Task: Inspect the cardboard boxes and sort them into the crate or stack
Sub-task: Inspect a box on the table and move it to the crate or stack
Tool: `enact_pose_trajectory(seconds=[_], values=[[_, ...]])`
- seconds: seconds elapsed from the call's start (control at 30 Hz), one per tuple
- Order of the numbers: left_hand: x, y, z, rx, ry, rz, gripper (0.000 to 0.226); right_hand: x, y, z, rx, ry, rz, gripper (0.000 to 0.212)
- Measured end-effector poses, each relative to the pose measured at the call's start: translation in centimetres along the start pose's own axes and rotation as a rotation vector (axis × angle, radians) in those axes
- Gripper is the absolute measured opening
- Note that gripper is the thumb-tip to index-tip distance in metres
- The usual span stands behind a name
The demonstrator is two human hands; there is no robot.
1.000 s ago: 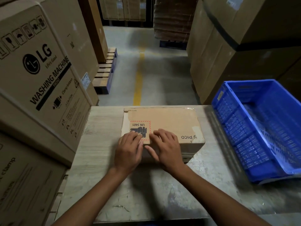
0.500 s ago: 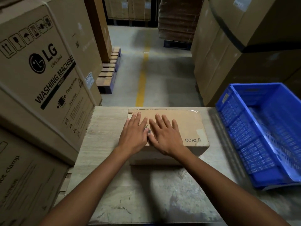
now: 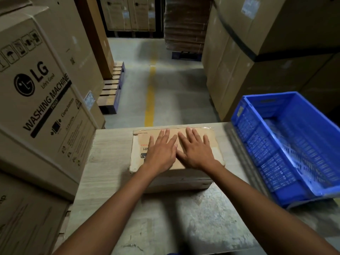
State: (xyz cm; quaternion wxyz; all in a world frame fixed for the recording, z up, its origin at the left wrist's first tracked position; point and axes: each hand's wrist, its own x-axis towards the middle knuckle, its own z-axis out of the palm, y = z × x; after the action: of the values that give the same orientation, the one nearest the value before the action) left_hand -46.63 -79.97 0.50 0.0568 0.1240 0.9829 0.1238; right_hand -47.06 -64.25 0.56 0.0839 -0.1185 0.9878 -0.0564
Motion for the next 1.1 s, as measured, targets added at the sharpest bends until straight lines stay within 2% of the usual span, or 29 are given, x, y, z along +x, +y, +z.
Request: enact_pose_trajectory(seconds=[0.1,0.17,0.23,0.33,0.4,0.5,0.67,0.8,0.87,0.97,1.03,1.1], values=[[0.2,0.1,-0.3,-0.001,-0.001,-0.008,0.052,0.4,-0.1,-0.7,-0.008,-0.034,0.002,0.076],[-0.2,0.4,-0.5,-0.006,0.065,0.008,0.050,0.0,-0.5,-1.1,-0.007,0.003,0.025,0.071],[-1.3,0.4,-0.6,-0.010,0.189,0.085,0.043,-1.3,-1.0,-1.3,-0.020,0.117,0.029,0.056],[-3.9,0.1,0.6,-0.094,0.431,0.208,0.031,-3.7,-1.3,0.1,0.035,0.352,-0.058,0.030],[-5.4,-0.1,1.8,-0.144,0.456,0.218,0.033,-4.8,-1.0,2.0,0.112,0.482,-0.112,0.022],[-6.2,-0.1,2.8,-0.113,0.410,0.201,0.039,-5.4,-0.9,3.8,0.176,0.582,-0.153,0.026],[-5.2,1.3,1.8,-0.071,0.335,0.177,0.030,-5.3,0.3,3.0,0.208,0.558,-0.174,0.029],[-4.5,4.5,2.1,-0.116,0.199,0.230,0.046,-6.6,2.6,3.7,0.193,0.503,0.051,0.042],[-4.0,5.7,2.2,-0.119,0.188,0.210,0.051,-6.8,3.0,4.3,0.194,0.478,0.092,0.048],[-3.3,6.1,1.2,-0.090,0.131,0.176,0.038,-6.3,2.7,3.5,0.148,0.451,0.089,0.044],[-2.4,5.8,0.1,-0.098,0.168,0.180,0.027,-5.7,2.5,1.6,0.065,0.415,0.095,0.036],[-0.9,5.1,-0.2,-0.059,0.193,0.206,0.034,-4.6,2.7,0.2,0.025,0.367,0.108,0.033]])
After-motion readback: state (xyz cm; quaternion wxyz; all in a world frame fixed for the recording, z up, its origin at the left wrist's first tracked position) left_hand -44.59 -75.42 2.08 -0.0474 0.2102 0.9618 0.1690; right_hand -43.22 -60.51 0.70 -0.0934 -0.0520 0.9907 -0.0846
